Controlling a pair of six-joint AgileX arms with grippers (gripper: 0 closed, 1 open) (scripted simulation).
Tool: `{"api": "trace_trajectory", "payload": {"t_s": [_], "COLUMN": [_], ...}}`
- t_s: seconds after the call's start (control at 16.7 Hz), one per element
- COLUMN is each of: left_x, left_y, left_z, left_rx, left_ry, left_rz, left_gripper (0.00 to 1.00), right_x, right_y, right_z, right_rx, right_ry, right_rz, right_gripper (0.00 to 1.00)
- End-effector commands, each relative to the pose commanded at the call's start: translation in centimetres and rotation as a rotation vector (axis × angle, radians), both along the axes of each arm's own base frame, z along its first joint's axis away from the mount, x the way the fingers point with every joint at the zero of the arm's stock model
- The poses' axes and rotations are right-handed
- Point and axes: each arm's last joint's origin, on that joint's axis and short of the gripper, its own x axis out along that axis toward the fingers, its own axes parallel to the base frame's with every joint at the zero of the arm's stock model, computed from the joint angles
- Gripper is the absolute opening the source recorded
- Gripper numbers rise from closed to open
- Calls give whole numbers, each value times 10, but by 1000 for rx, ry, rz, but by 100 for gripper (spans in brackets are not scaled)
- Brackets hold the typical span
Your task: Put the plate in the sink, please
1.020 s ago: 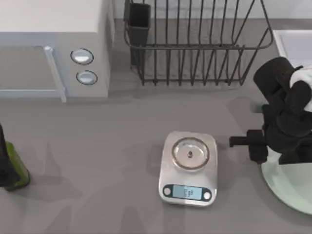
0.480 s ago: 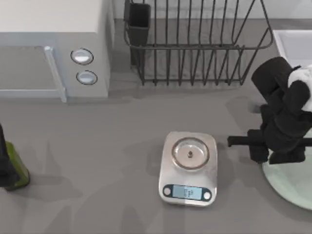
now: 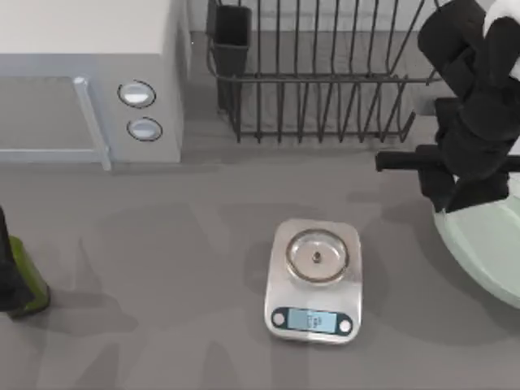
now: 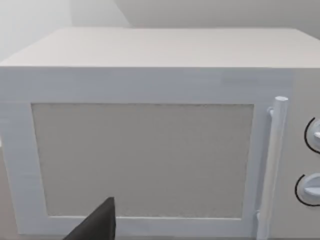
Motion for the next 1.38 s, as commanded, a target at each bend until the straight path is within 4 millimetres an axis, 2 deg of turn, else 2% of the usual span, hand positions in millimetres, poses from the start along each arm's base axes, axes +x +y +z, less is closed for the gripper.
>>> {"api": "trace_trajectory", "payload": {"t_s": [0.12,0.3,0.42,0.54,0.66,1.02,1.2,1.38], "left_x": [0,0,0,0,0,0,0,0], "left_y": [0,0,0,0,0,0,0,0], "left_z": [0,0,0,0,0,0,0,0], "left_rx": [0,0,0,0,0,0,0,0], "left_ry": [0,0,0,0,0,0,0,0], "left_rz": [0,0,0,0,0,0,0,0], "left_gripper": [100,100,100,100,100,100,100,100], "right_x": [1,-8,-19,-28,-32,-27,2,54], "right_y": [1,-3,-8,-12,-14,-14,-23,-44], "right_z": [43,105,136,156,165,162,155,133], "right_rx": [-3,-3,2,6,9,6,-4,-16], "right_ry": [10,11,-1,-14,-20,-15,0,21], "right_rz": [2,3,3,3,3,6,7,9], "right_gripper": [0,0,0,0,0,0,0,0]}}
